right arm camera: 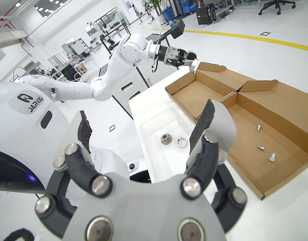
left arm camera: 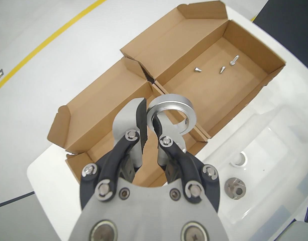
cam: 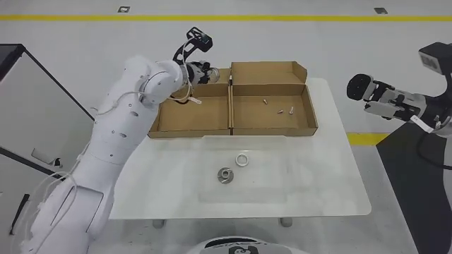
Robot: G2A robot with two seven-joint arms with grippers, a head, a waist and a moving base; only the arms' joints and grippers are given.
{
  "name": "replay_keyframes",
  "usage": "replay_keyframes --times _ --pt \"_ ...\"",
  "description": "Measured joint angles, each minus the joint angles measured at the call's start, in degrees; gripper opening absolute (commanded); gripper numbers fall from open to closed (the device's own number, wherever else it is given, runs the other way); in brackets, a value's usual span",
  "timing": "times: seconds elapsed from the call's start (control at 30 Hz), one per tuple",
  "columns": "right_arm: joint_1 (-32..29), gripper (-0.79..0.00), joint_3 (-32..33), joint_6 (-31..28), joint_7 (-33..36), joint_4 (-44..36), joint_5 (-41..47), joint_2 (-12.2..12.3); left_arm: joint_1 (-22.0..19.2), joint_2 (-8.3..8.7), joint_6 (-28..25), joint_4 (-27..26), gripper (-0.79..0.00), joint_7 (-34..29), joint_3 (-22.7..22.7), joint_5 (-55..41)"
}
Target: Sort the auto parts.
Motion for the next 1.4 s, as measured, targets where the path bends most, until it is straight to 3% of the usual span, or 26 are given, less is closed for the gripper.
replay_keyframes --times 0.3,0.6,0.93,1.4 --pt "0.0 0.000 0.0 0.0 0.0 0.0 0.0 0.0 -9.9 -3.96 -2.2 18.3 -0.785 1.1 11.7 6.0" --pt "0.0 0.000 0.0 0.0 0.0 0.0 0.0 0.0 -12.9 -8.29 -2.3 31.8 -0.785 5.2 20.2 10.7" --pt "0.0 0.000 0.0 0.0 0.0 0.0 0.0 0.0 -13.8 -12.83 -2.7 42.6 -0.785 7.2 25.1 11.5" --pt "0.0 0.000 0.0 0.0 0.0 0.0 0.0 0.0 -14.6 -17.52 -5.7 51.8 -0.785 8.1 27.7 10.7"
